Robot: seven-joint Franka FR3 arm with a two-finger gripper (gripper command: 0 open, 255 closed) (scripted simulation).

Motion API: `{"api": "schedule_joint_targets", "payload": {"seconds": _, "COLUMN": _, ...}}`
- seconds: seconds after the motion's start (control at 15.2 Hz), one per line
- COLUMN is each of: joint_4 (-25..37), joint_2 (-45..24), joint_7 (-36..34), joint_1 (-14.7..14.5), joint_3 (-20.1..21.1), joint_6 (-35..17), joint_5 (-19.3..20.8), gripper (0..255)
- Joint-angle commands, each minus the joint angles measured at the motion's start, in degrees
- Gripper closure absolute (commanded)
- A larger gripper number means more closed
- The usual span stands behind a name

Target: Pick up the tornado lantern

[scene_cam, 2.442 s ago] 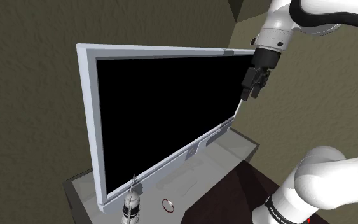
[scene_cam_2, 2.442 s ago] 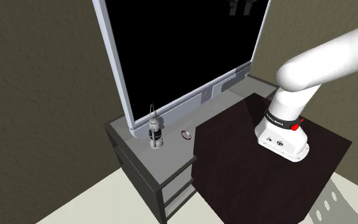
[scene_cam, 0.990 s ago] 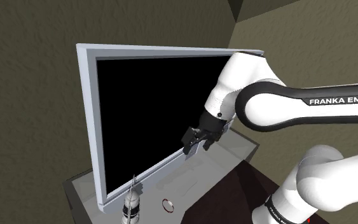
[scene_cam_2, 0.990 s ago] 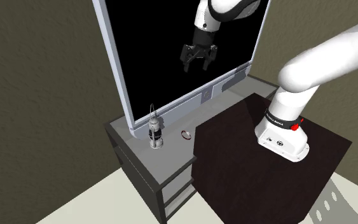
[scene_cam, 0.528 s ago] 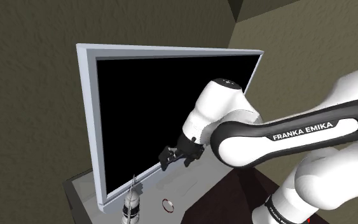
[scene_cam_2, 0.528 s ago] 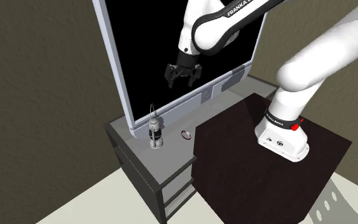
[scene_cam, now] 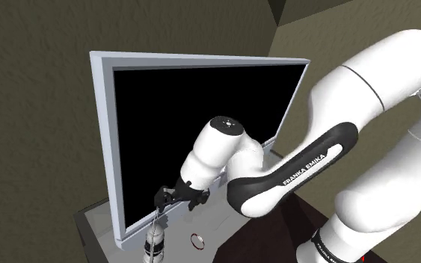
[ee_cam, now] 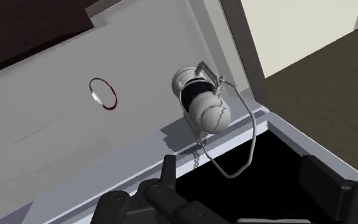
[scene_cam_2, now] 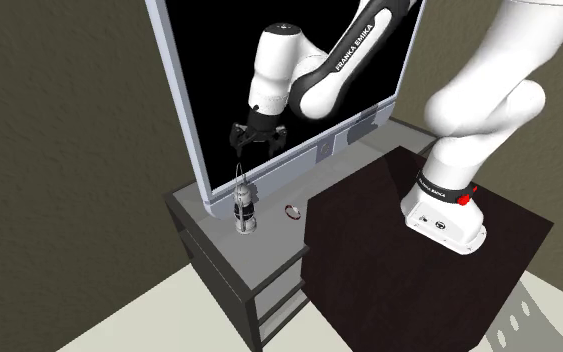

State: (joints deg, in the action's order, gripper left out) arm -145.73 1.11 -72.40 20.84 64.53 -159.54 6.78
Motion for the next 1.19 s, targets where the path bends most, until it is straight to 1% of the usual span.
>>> {"api": "schedule_joint_targets", "payload": {"seconds": 0.0, "joint_4": 6.0, "joint_2": -15.4, "joint_7": -29.6, "joint_1": 2.1, "joint_3": 0.1, "joint_6": 3.2, "joint_5": 39.0, "gripper": 0}}
{"api": "schedule_joint_targets", "payload": {"seconds": 0.07, "joint_4": 7.7, "joint_2": -15.8, "joint_7": -31.3, "joint_1": -8.5, "joint_3": -10.2, "joint_6": 2.1, "joint_5": 39.5, "gripper": 0}}
{"api": "schedule_joint_targets", "payload": {"seconds": 0.13, "joint_4": 9.8, "joint_2": -17.4, "joint_7": -34.1, "joint_1": -15.4, "joint_3": -16.9, "joint_6": 1.9, "joint_5": 41.9, "gripper": 0}}
{"api": "schedule_joint_targets", "payload": {"seconds": 0.2, "joint_4": 12.2, "joint_2": -20.1, "joint_7": -37.9, "joint_1": -18.4, "joint_3": -19.6, "joint_6": 2.6, "joint_5": 45.8, "gripper": 0}}
{"api": "schedule_joint_targets", "payload": {"seconds": 0.26, "joint_4": 13.4, "joint_2": -21.4, "joint_7": -39.6, "joint_1": -20.1, "joint_3": -21.1, "joint_6": 2.9, "joint_5": 47.5, "gripper": 0}}
{"api": "schedule_joint_targets", "payload": {"seconds": 0.73, "joint_4": 15.3, "joint_2": -26.5, "joint_7": -47.0, "joint_1": -25.0, "joint_3": -27.1, "joint_6": 1.4, "joint_5": 56.7, "gripper": 0}}
{"api": "schedule_joint_targets", "payload": {"seconds": 0.86, "joint_4": 15.5, "joint_2": -26.9, "joint_7": -47.6, "joint_1": -25.3, "joint_3": -27.5, "joint_6": 1.3, "joint_5": 57.4, "gripper": 0}}
{"api": "schedule_joint_targets", "payload": {"seconds": 0.92, "joint_4": 15.6, "joint_2": -27.0, "joint_7": -47.7, "joint_1": -25.4, "joint_3": -27.6, "joint_6": 1.2, "joint_5": 57.5, "gripper": 255}}
{"api": "schedule_joint_targets", "payload": {"seconds": 1.12, "joint_4": 15.7, "joint_2": -27.2, "joint_7": -47.7, "joint_1": -25.4, "joint_3": -27.7, "joint_6": 1.3, "joint_5": 57.6, "gripper": 255}}
